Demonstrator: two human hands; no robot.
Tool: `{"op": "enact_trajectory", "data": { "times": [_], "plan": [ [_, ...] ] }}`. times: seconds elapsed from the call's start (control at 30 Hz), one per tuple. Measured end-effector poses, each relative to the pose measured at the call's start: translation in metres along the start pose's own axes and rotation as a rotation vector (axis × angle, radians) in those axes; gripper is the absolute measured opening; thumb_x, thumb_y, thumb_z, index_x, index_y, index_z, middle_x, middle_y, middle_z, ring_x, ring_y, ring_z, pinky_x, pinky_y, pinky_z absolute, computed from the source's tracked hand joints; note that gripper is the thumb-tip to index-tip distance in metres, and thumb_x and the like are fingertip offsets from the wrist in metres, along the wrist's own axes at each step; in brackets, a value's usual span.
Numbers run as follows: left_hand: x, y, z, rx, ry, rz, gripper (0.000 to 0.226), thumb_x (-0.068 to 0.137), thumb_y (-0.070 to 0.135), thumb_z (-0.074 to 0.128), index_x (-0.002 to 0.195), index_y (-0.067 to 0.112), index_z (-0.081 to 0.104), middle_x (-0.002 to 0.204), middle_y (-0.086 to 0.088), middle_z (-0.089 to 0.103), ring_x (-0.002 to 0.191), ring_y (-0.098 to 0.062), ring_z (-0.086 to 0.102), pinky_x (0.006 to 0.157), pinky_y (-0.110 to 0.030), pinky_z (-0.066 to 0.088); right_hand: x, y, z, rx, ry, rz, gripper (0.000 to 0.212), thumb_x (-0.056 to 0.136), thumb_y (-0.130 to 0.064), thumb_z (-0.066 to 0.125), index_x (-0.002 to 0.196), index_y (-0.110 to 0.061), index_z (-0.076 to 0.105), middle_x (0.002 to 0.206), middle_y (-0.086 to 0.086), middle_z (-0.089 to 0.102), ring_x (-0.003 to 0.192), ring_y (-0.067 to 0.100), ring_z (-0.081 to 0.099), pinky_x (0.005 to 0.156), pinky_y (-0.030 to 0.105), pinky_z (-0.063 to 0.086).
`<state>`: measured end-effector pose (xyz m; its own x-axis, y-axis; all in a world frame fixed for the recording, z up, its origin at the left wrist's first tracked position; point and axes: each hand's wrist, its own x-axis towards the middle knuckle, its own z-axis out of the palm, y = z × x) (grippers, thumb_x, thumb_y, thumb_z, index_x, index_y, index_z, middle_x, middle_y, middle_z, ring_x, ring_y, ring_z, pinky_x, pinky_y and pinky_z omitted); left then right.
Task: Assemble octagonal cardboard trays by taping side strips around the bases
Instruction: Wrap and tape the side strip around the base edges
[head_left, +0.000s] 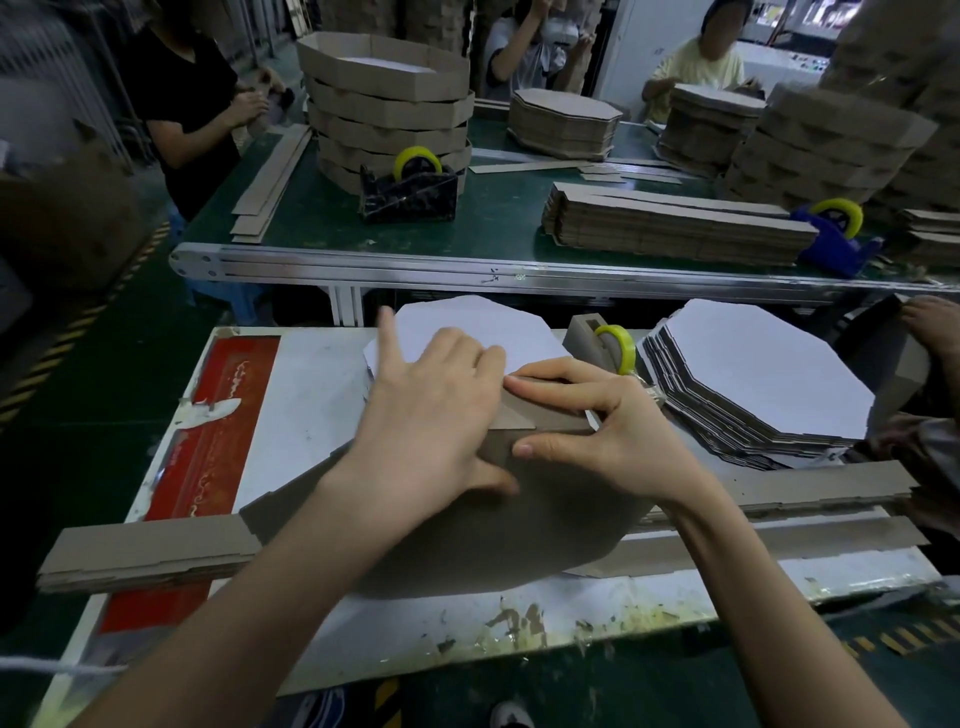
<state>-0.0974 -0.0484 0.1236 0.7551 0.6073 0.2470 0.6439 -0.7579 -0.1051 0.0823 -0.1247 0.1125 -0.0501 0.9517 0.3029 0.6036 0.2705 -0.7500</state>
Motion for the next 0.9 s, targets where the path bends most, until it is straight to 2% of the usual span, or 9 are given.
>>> {"op": "enact_trajectory", "data": {
  "times": [0.13, 0.23, 0.3, 0.4, 0.5, 0.63, 0.7, 0.77, 0.9],
  "plan": [
    [0.017, 0.023, 0.003, -0.15, -0.007, 0.025, 0.111, 0.066, 0.078, 0.063, 0.144, 0.013, 0.018, 0.126, -0.002, 0.054, 0.115, -0.022, 0.052, 0.088, -0.036, 0.04, -0.001, 0.006, -0.007, 0.026, -0.057, -0.001, 0.049, 0.077, -0.014, 0.082, 0.123, -0.009, 0.067, 0.121, 0.001, 0.068, 0.117, 0.013, 0.061, 0.102, 0.037, 0.048],
    [0.01, 0.019, 0.007, -0.176, 0.091, 0.034, 0.124, 0.069, 0.079, 0.059, 0.151, 0.021, -0.014, 0.119, -0.001, 0.06, 0.104, -0.022, 0.06, 0.078, -0.035, 0.045, -0.005, 0.005, -0.015, 0.223, -0.023, 0.1, 0.042, 0.09, -0.025, 0.067, 0.129, -0.012, 0.059, 0.117, -0.012, 0.068, 0.094, 0.015, 0.064, 0.086, 0.024, 0.048],
    [0.0, 0.012, 0.004, -0.184, 0.097, 0.033, 0.121, 0.068, 0.083, 0.054, 0.15, 0.029, -0.017, 0.117, 0.001, 0.061, 0.102, -0.021, 0.06, 0.078, -0.035, 0.048, -0.003, 0.004, -0.02, 0.227, -0.013, 0.193, 0.039, 0.094, -0.031, 0.052, 0.129, -0.013, 0.058, 0.118, -0.009, 0.068, 0.096, 0.015, 0.064, 0.083, 0.022, 0.047],
    [-0.02, -0.004, -0.007, -0.268, 0.134, -0.032, 0.113, 0.061, 0.089, 0.042, 0.15, 0.038, -0.005, 0.117, 0.003, 0.064, 0.098, -0.021, 0.063, 0.074, -0.036, 0.052, 0.002, 0.003, -0.029, 0.065, -0.213, 0.271, 0.038, 0.094, -0.04, 0.046, 0.104, -0.01, 0.067, 0.089, 0.009, 0.067, 0.077, 0.022, 0.058, 0.073, 0.034, 0.046],
    [-0.042, -0.022, -0.01, -0.442, 0.205, -0.124, 0.108, 0.058, 0.089, 0.041, 0.15, 0.039, 0.014, 0.118, 0.0, 0.065, 0.097, -0.024, 0.064, 0.072, -0.039, 0.054, 0.008, -0.006, -0.037, 0.036, -0.278, 0.28, 0.041, 0.093, -0.045, 0.052, 0.073, -0.011, 0.062, 0.065, 0.001, 0.049, 0.062, 0.014, 0.043, 0.059, 0.023, 0.034],
    [-0.063, -0.037, 0.01, -0.671, 0.178, -0.243, 0.11, 0.053, 0.09, 0.057, 0.147, 0.043, 0.025, 0.132, 0.006, 0.056, 0.106, -0.011, 0.051, 0.082, -0.032, 0.046, 0.021, -0.02, -0.045, 0.104, -0.202, 0.27, 0.03, 0.087, -0.039, 0.063, 0.087, -0.012, 0.075, 0.068, 0.0, 0.065, 0.058, 0.016, 0.054, 0.055, 0.02, 0.042],
    [-0.073, -0.041, 0.023, -0.72, 0.171, -0.273, 0.105, 0.054, 0.084, 0.061, 0.146, 0.04, 0.032, 0.133, 0.007, 0.054, 0.105, -0.003, 0.045, 0.083, -0.025, 0.043, 0.028, -0.026, -0.042, 0.083, -0.199, 0.239, 0.029, 0.085, -0.035, 0.067, 0.094, -0.01, 0.077, 0.082, 0.014, 0.073, 0.072, 0.037, 0.064, 0.062, 0.038, 0.052],
    [-0.081, -0.044, 0.033, -0.742, 0.163, -0.298, 0.102, 0.057, 0.085, 0.062, 0.143, 0.038, 0.036, 0.13, 0.012, 0.052, 0.104, 0.001, 0.043, 0.082, -0.021, 0.042, 0.032, -0.031, -0.035, 0.033, -0.204, 0.204, 0.024, 0.085, -0.032, 0.07, 0.096, -0.012, 0.078, 0.084, 0.02, 0.072, 0.08, 0.048, 0.061, 0.07, 0.057, 0.05],
    [-0.087, -0.053, 0.038, -0.717, 0.177, -0.318, 0.097, 0.059, 0.085, 0.056, 0.143, 0.043, 0.031, 0.124, 0.022, 0.045, 0.107, 0.0, 0.045, 0.083, -0.024, 0.044, 0.036, -0.034, -0.023, 0.034, -0.182, 0.209, 0.023, 0.082, -0.036, 0.072, 0.093, -0.017, 0.079, 0.077, 0.015, 0.07, 0.066, 0.03, 0.054, 0.063, 0.042, 0.042]
  ]
}}
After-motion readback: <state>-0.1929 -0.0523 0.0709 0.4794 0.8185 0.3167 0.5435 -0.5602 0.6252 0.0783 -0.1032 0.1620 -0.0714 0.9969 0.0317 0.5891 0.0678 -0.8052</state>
